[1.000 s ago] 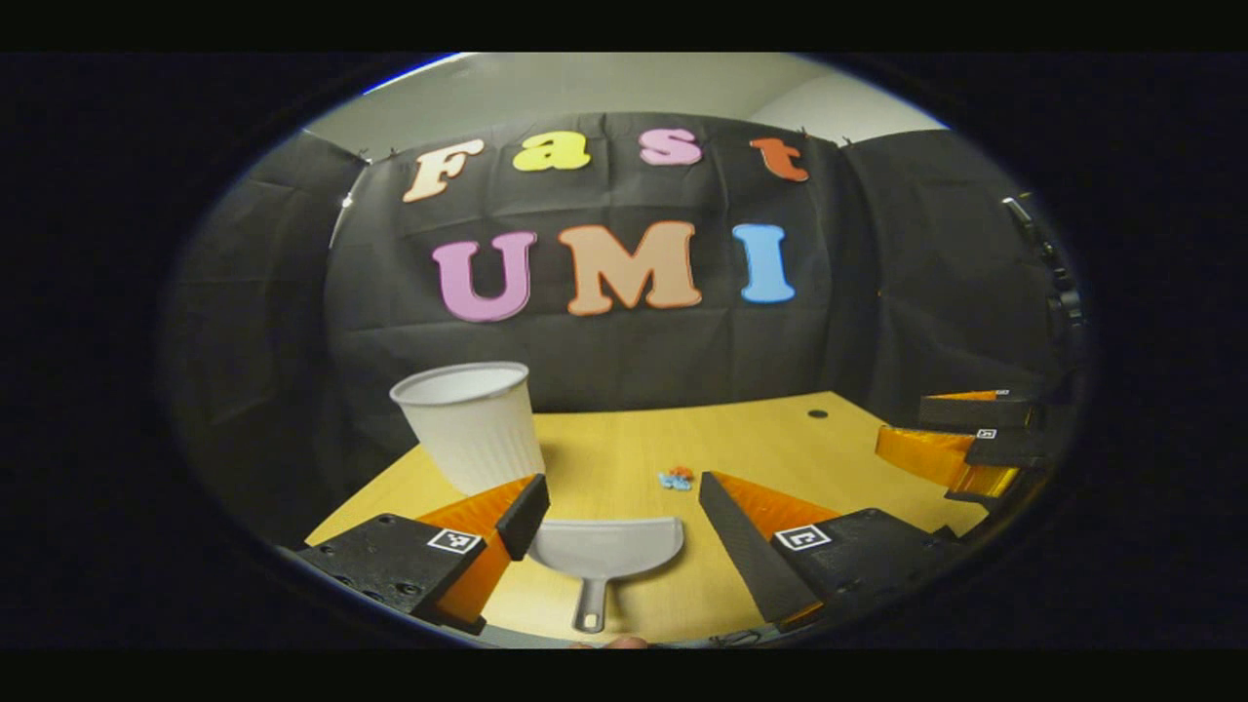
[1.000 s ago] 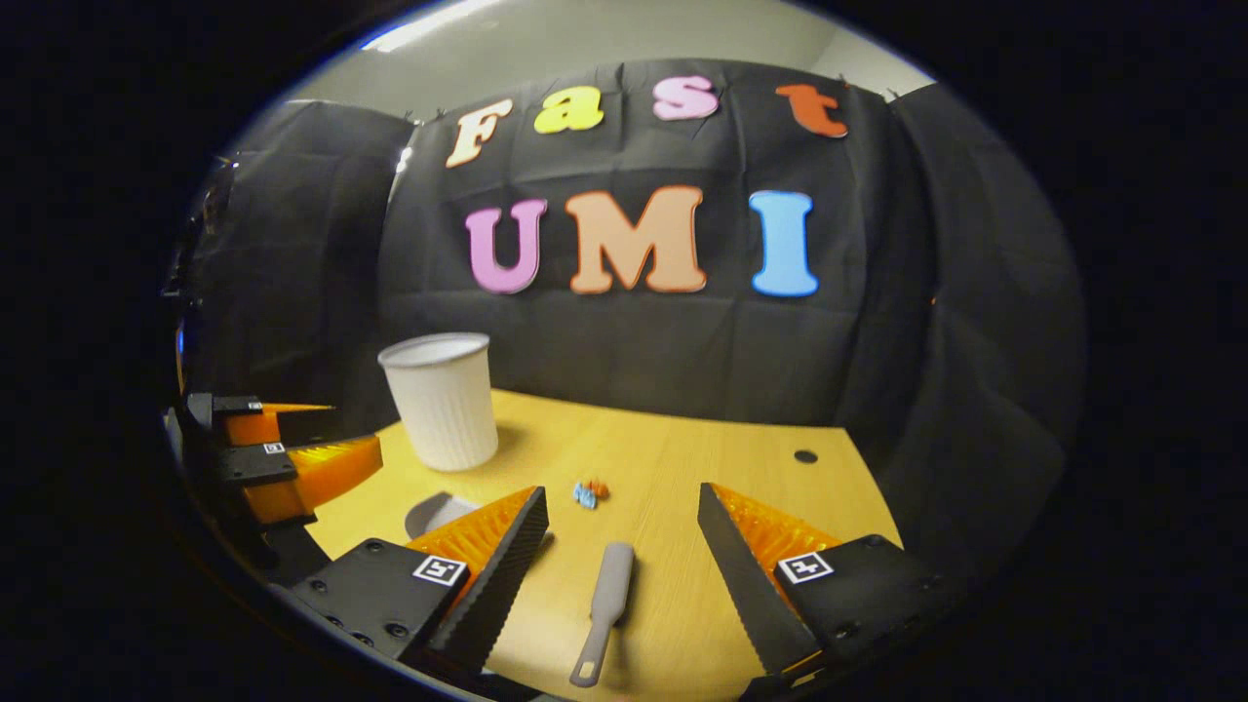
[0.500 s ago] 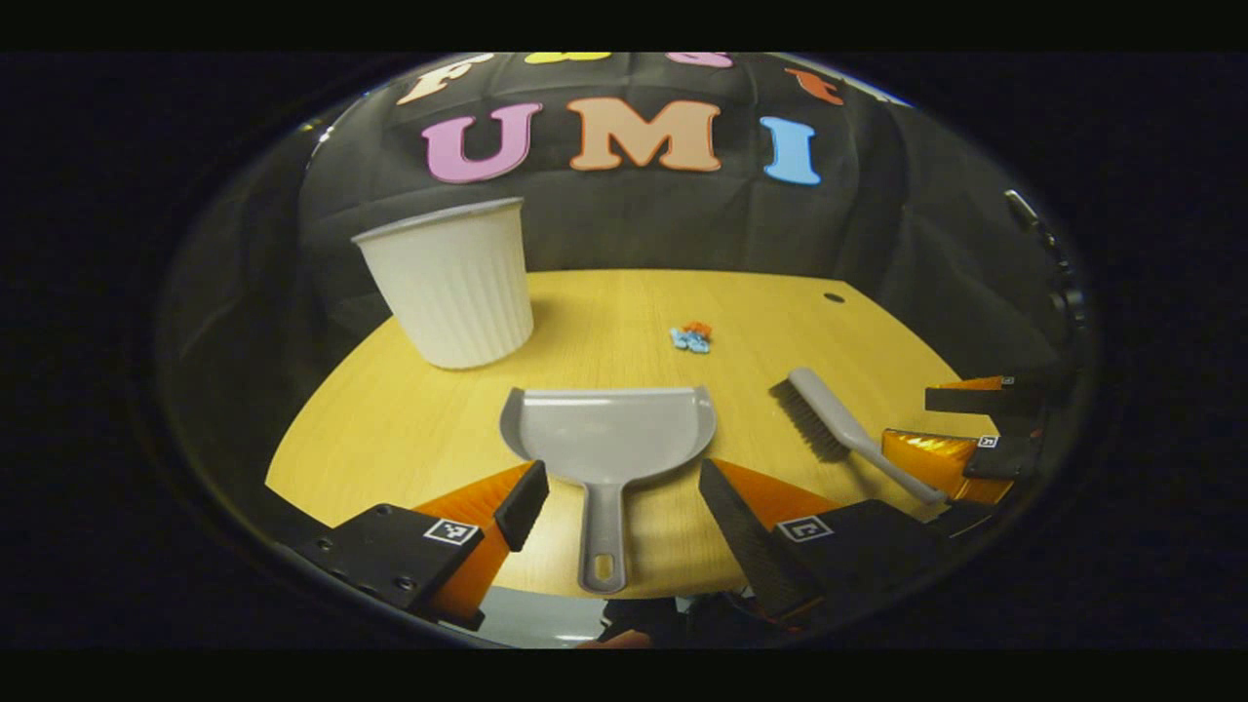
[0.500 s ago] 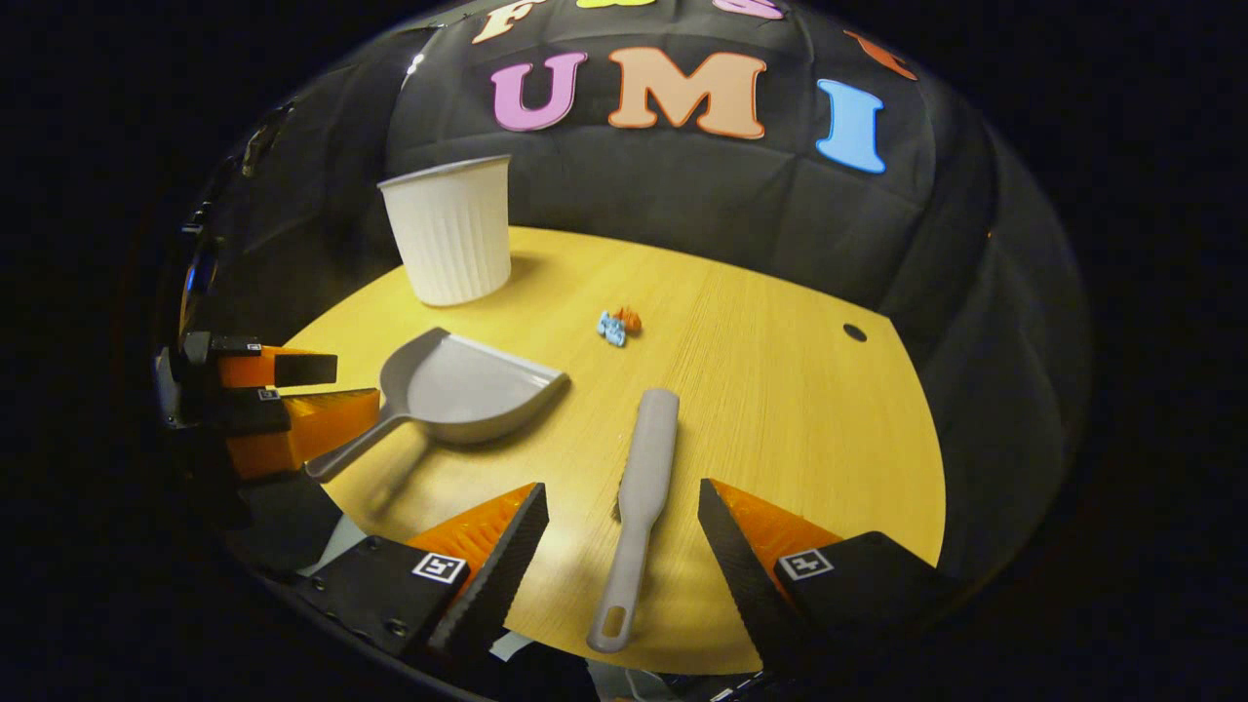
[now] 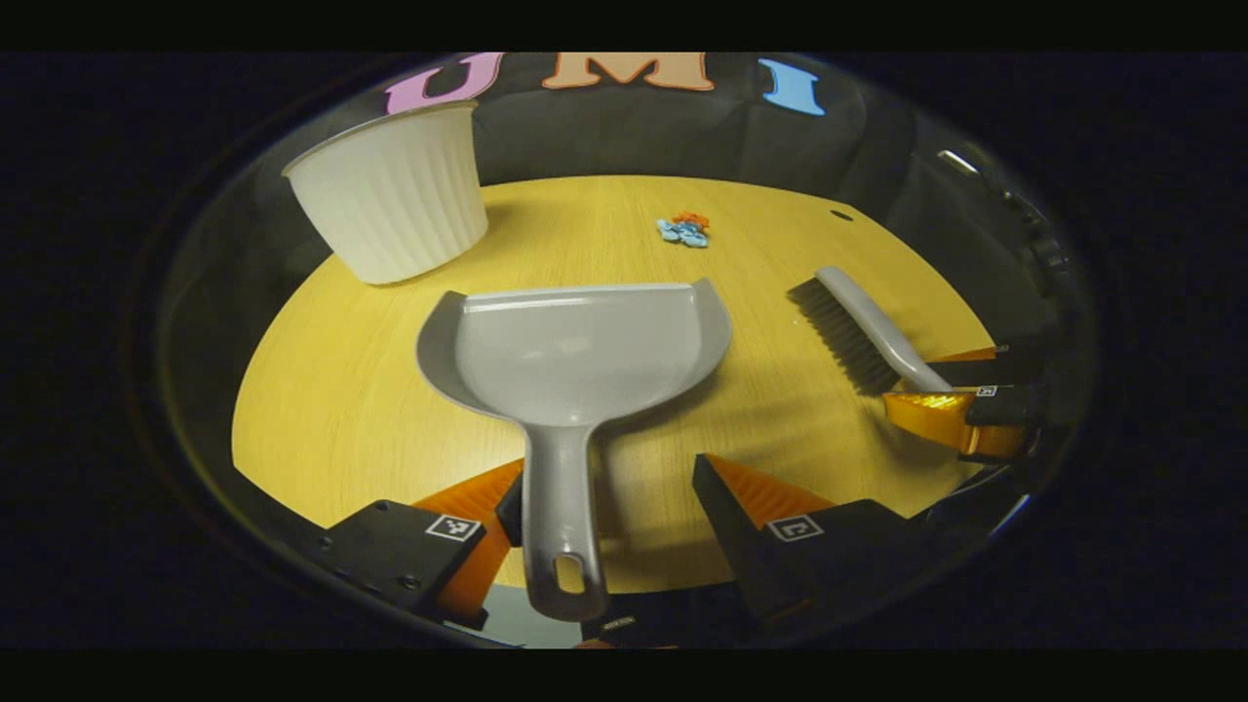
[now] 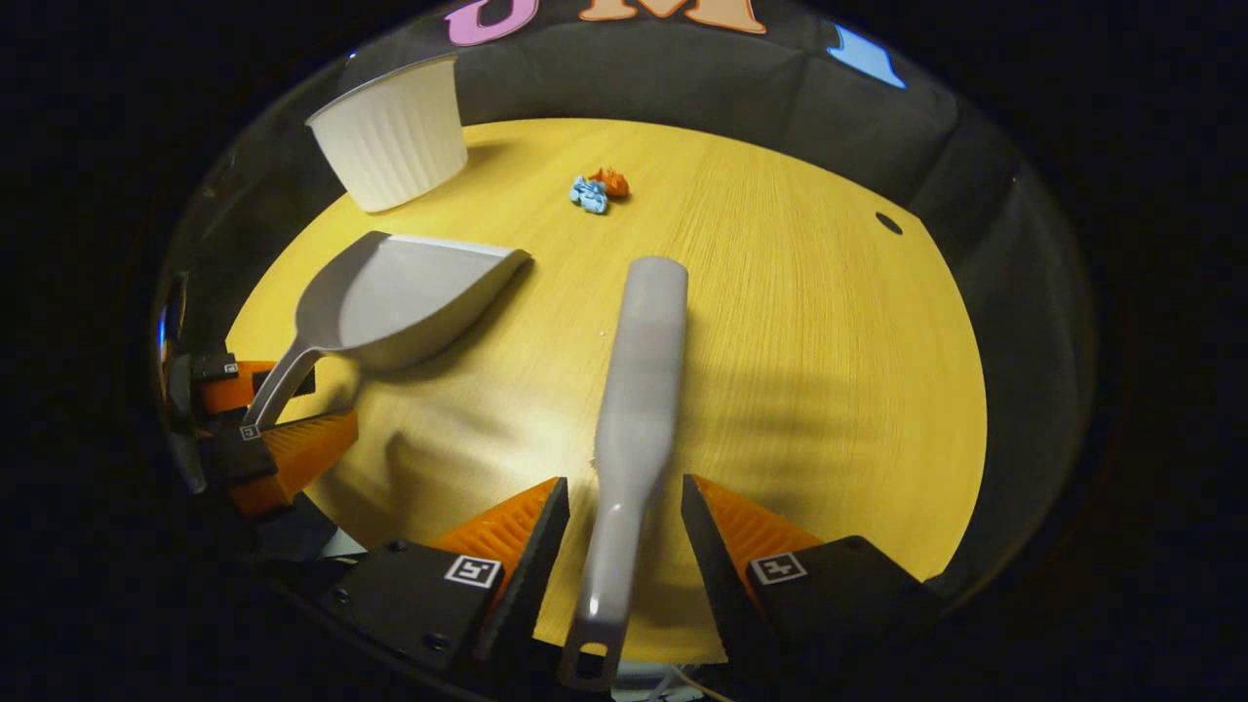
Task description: Pick up the small broom and dustpan from the desktop, sweep the trash into the dustpan with the broom, and then empty the trash into the garbage bin.
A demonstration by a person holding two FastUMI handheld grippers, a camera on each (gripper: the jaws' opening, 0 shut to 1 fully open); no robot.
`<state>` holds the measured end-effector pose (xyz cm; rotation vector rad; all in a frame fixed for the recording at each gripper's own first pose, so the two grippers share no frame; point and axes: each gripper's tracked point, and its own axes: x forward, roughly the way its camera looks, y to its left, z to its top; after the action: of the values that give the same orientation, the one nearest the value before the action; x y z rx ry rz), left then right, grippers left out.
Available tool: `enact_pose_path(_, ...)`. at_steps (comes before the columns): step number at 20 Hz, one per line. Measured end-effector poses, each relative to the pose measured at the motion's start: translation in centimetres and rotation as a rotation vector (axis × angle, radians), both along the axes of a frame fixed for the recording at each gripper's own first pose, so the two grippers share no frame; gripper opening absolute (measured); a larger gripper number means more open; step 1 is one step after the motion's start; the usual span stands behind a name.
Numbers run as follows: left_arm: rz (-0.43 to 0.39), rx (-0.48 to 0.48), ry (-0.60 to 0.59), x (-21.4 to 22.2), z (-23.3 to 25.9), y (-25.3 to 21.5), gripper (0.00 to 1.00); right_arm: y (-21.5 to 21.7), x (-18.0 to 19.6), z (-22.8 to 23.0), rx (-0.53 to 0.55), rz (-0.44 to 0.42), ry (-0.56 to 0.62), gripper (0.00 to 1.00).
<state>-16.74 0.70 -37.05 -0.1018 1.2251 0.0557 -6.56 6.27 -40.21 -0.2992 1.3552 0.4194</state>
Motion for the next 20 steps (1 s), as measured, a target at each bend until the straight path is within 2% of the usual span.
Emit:
enact_pose_path(1,-0.004,-0.004,0.008,0.0,-0.3,0.1,0.79,-0.3,0.1,-0.1,-0.015,-0.006,0.017,0.74)
enact_pose_path(2,-0.005,-0.007,0.024,-0.1,-0.6,0.2,0.75,-0.5,0.0,-0.5,-0.030,-0.004,0.045,0.58)
enact_pose_path(4,0.007,-0.015,0.043,0.0,-1.5,0.6,0.61,-1.0,0.5,-1.0,-0.043,0.001,0.045,0.35)
enact_pose_path(6,0.051,-0.045,0.058,0.1,-2.2,0.8,0.40,-0.5,0.4,-0.9,-0.027,0.007,0.059,0.27)
enact_pose_path(8,0.065,-0.074,0.079,0.2,-1.9,0.9,0.34,-0.2,0.6,-0.6,-0.004,0.007,0.068,0.25)
enact_pose_path(10,0.036,-0.053,0.044,1.2,-1.6,1.7,0.28,-0.2,1.3,-0.1,0.025,-0.012,0.052,0.22)
enact_pose_path(11,-0.014,-0.059,0.010,2.8,-1.6,1.6,0.25,0.1,3.7,0.2,0.040,-0.032,0.013,0.22)
enact_pose_path(14,-0.108,-0.072,-0.021,4.7,-0.7,1.2,0.24,0.4,8.4,0.5,0.032,-0.021,-0.035,0.22)
enact_pose_path(15,-0.144,-0.086,0.002,4.8,-0.6,1.0,0.27,0.6,10.3,0.9,0.029,-0.012,-0.062,0.21)
enact_pose_path(17,-0.177,-0.111,0.022,4.3,-0.1,1.0,0.24,1.5,14.5,1.1,0.010,0.024,-0.112,0.22)
enact_pose_path(18,-0.197,-0.103,0.042,4.2,0.0,1.1,0.27,2.1,16.3,1.0,0.002,0.045,-0.130,0.21)
enact_pose_path(19,-0.223,-0.093,0.039,4.4,0.1,1.3,0.24,2.9,18.1,1.0,-0.004,0.073,-0.144,0.21)
enact_pose_path(20,-0.242,-0.086,0.037,4.7,0.1,1.5,0.27,3.5,19.5,0.6,-0.016,0.103,-0.148,0.21)
